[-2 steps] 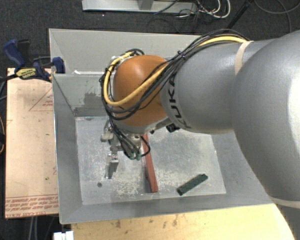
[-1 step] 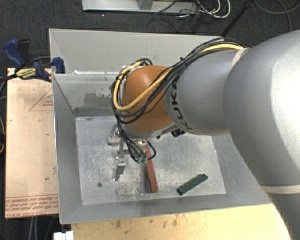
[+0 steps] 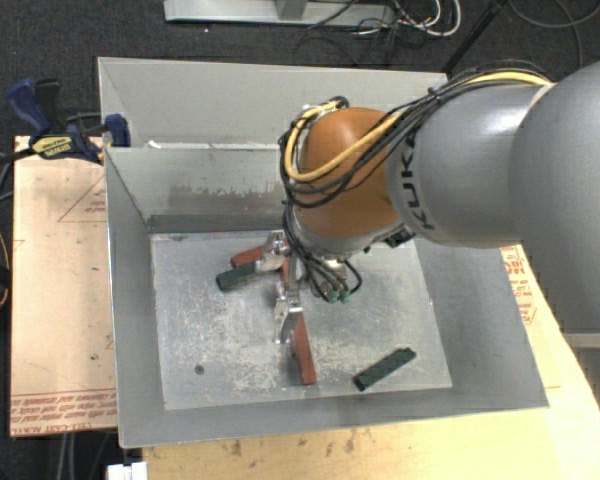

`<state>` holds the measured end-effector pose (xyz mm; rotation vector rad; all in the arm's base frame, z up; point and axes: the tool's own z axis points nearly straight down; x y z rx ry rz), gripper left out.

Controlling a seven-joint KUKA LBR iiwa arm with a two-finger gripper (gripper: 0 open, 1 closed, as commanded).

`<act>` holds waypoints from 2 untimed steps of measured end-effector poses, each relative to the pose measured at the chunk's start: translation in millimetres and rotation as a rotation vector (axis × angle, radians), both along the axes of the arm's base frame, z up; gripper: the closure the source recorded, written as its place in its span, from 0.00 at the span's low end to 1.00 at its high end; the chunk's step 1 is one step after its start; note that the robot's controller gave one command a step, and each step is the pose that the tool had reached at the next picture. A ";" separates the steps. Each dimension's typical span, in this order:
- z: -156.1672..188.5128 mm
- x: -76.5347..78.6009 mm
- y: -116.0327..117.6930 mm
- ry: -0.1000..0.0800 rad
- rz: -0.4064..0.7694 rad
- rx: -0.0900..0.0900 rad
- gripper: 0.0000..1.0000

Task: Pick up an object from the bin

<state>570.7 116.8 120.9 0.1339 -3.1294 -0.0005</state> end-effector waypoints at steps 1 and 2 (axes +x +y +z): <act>5.1 7.6 -20.1 -0.021 0.068 -0.001 0.00; -23.0 38.8 11.8 -0.016 0.024 0.003 0.00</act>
Offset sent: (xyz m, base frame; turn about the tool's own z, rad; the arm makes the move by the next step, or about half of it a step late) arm 0.0473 0.0201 -0.0326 -0.0101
